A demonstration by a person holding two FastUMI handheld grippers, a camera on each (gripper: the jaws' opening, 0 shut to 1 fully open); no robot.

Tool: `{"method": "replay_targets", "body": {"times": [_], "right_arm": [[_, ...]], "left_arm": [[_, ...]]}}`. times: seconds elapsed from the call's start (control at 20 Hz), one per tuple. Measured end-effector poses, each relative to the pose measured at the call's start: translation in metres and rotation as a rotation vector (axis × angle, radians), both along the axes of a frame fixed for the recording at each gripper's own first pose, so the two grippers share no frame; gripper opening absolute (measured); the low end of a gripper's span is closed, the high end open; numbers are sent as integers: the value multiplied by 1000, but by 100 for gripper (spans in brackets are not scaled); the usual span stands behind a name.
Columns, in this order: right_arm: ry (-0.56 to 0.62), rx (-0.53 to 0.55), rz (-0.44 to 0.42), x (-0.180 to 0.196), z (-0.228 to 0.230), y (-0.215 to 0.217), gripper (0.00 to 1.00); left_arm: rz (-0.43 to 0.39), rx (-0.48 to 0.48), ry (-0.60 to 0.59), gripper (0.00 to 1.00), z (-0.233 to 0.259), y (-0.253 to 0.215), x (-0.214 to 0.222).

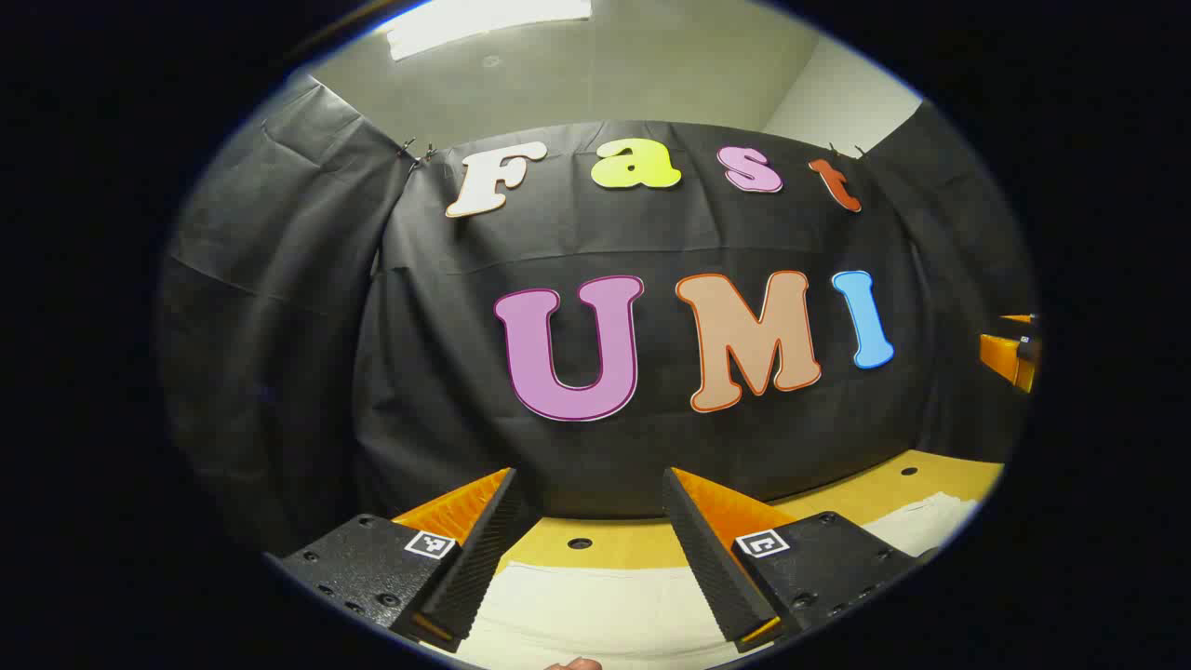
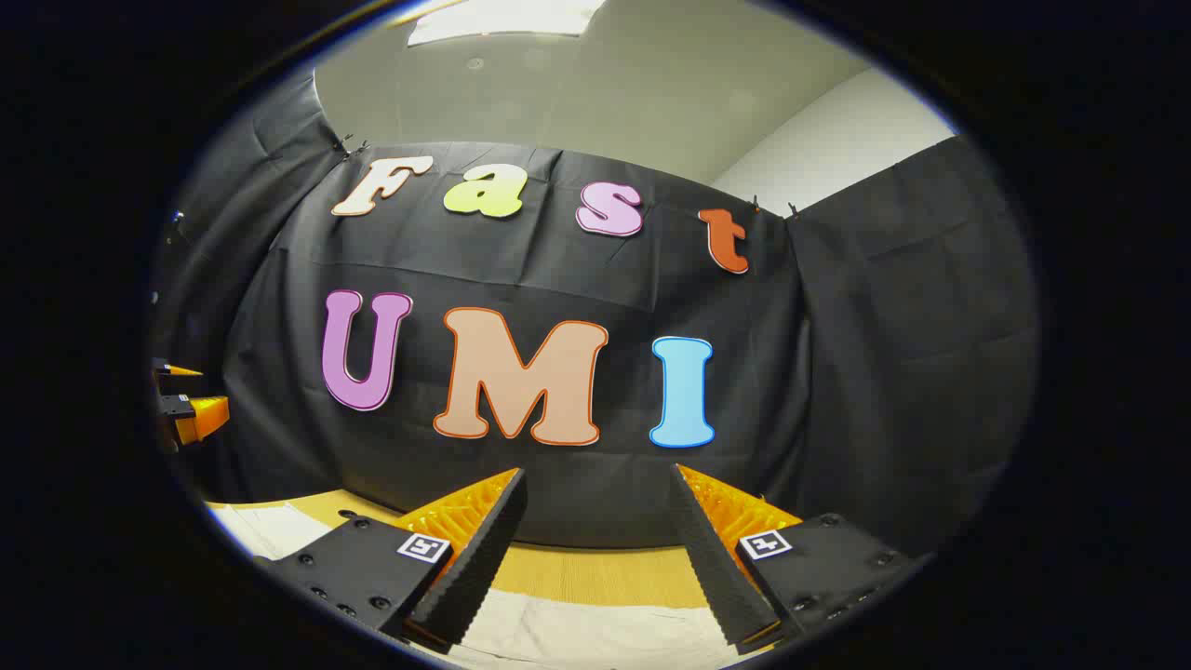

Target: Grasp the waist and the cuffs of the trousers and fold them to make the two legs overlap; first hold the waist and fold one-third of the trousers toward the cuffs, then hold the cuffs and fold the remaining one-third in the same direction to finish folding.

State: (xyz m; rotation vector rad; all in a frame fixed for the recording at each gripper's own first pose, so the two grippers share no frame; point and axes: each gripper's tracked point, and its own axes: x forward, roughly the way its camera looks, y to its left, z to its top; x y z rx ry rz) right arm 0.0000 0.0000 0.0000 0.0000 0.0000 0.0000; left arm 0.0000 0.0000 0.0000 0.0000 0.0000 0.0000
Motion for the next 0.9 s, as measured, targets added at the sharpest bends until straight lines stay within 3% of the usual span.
{"method": "replay_targets", "body": {"times": [0.9], "right_arm": [[6,27,9,-2,-1,-1,97]], "left_arm": [[15,31,-4,93,-3,4,-8]]}}
